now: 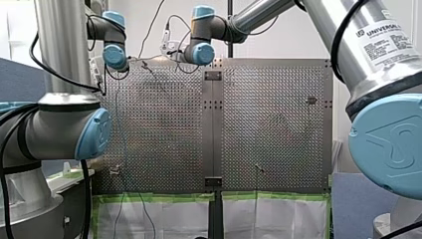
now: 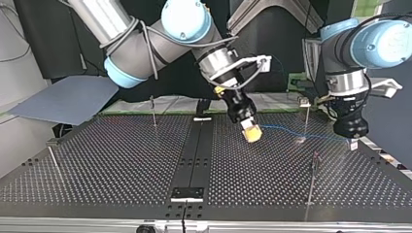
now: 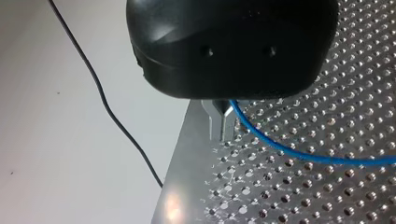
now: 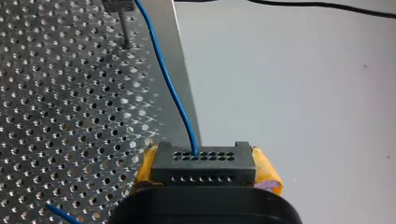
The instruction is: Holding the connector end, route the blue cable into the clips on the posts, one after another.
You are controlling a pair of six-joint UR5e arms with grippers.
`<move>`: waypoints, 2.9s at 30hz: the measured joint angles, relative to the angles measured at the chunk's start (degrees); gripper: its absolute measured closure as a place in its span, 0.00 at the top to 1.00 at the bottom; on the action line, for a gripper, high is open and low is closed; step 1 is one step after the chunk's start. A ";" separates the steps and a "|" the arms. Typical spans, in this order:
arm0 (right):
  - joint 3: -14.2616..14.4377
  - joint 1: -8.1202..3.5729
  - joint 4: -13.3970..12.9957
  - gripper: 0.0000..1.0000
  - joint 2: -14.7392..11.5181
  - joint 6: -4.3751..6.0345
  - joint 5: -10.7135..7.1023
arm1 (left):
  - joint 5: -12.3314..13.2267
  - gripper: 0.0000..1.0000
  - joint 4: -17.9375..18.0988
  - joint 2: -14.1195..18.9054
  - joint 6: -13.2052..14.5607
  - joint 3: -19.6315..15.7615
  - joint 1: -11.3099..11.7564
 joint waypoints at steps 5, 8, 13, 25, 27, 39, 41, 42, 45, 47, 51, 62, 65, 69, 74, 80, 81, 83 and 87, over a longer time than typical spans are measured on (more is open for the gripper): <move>-1.21 -0.03 1.54 0.00 0.51 0.92 0.03 | 0.62 0.00 0.04 0.02 0.43 0.91 0.57; -1.32 -0.27 2.19 0.00 0.87 1.79 0.04 | 1.57 0.00 0.09 -0.48 0.47 1.91 0.87; -1.50 -0.55 2.77 0.00 1.25 2.72 0.00 | 3.00 0.00 -0.16 -2.12 0.52 4.09 0.90; -3.23 -1.23 4.84 0.00 1.48 4.40 -0.65 | 4.20 0.00 -1.45 -4.34 1.86 5.64 0.90; -3.35 -1.36 5.12 0.00 1.62 4.69 -1.06 | 4.56 0.00 -1.35 -4.42 1.88 5.65 0.95; -4.88 -1.97 5.98 0.00 3.99 5.31 -1.52 | 6.31 0.00 -0.75 -5.70 1.97 5.70 0.81; -5.30 -2.17 6.11 0.00 4.38 5.36 -1.53 | 6.81 0.00 -0.62 -5.82 1.93 5.92 0.76; -5.44 -2.24 6.16 0.00 4.47 5.38 -1.53 | 7.05 0.00 -0.55 -5.98 1.83 6.12 0.70; -5.92 -2.47 6.22 0.00 4.68 5.62 -1.59 | 7.33 0.00 -0.54 -6.84 1.58 6.85 0.46; -6.23 -2.69 6.21 0.00 4.82 5.83 -1.64 | 7.40 0.00 -0.59 -7.51 1.52 7.31 0.29; -6.97 -3.03 6.24 0.00 5.29 6.05 -2.00 | 7.15 0.00 -0.64 -8.31 1.34 8.20 0.10; -10.98 -2.53 7.72 0.00 9.06 6.12 -3.12 | 6.66 0.00 -0.55 -8.54 1.20 9.06 0.68; -12.51 -2.30 8.25 0.00 10.19 6.12 -3.30 | 6.86 0.00 -0.51 -8.75 1.14 9.09 0.88; -14.46 -2.21 8.48 0.00 10.77 6.12 -3.42 | 7.45 0.00 -0.46 -9.57 1.12 9.35 1.04; -16.00 -2.49 8.63 0.00 10.98 6.32 -3.48 | 7.70 0.00 -0.22 -9.98 0.78 10.04 1.16; -16.65 -2.93 8.79 0.00 11.20 6.65 -3.56 | 7.92 0.00 0.35 -10.52 -0.19 10.56 1.50; -16.70 -3.01 8.79 0.00 11.24 6.68 -3.58 | 8.18 0.00 0.44 -10.86 -0.30 10.63 1.55; -16.87 -3.20 8.80 0.00 11.38 6.75 -3.69 | 8.61 0.00 0.53 -11.41 -0.36 10.74 1.61; -17.63 -3.41 8.87 0.00 11.81 6.79 -4.03 | 9.37 0.00 1.41 -12.03 -0.72 11.24 1.70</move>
